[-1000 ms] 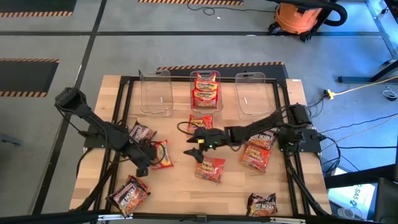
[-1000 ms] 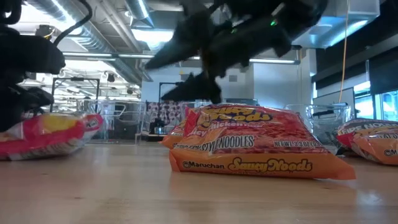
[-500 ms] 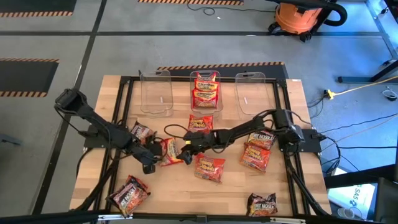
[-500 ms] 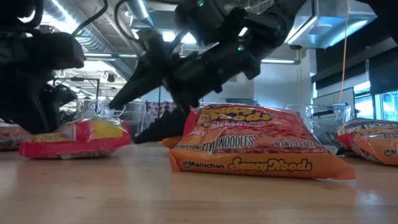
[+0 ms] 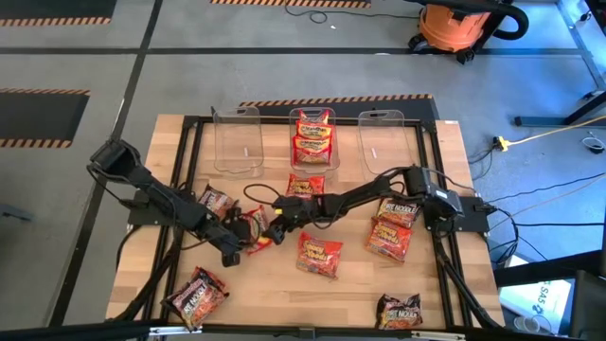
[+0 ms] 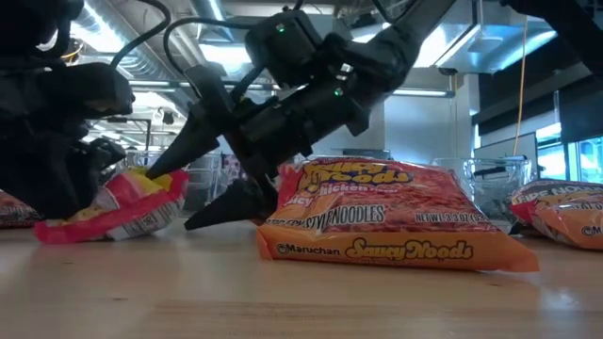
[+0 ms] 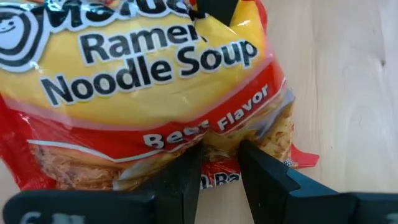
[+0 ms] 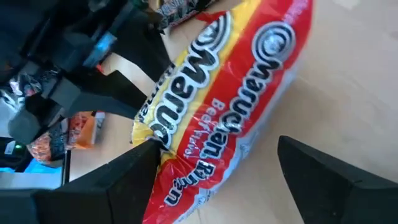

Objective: Sort Maruchan noodles
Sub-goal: Put the red noodle pack into the middle transparent bin

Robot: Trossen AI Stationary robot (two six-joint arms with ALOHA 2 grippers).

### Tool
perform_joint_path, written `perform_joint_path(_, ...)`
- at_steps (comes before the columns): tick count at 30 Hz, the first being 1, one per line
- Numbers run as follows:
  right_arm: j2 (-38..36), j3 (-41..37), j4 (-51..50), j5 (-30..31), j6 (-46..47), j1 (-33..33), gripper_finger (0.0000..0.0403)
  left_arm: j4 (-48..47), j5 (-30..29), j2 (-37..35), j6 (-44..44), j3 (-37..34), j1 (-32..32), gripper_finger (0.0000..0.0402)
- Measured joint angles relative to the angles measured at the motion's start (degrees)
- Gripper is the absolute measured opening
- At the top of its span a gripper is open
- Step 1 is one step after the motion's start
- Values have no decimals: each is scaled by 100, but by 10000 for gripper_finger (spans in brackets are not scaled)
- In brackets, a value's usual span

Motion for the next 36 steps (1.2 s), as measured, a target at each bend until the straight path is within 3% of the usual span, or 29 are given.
perform_joint_path(5, 7, 164, 105, -425, 15, -45, 308, 36, -4, 4, 27, -1, 0, 105)
perform_joint_path(12, 7, 223, -19, -310, 210, -107, 308, 186, -7, 15, 30, -12, 2, 105)
perform_joint_path(18, -19, 224, -62, -1500, 514, -217, 308, 199, 7, 17, 38, -12, 2, 105)
perform_joint_path(27, 222, 234, 190, -300, 691, -152, 308, 305, -78, 17, 36, -14, 2, 105)
perform_joint_path(31, 343, 240, 626, -127, 713, -61, 304, 399, -100, 20, 70, -16, 44, 105)
perform_joint_path(36, 350, 239, 617, -127, 513, -66, 235, 507, -126, 20, 164, -16, 76, 105)
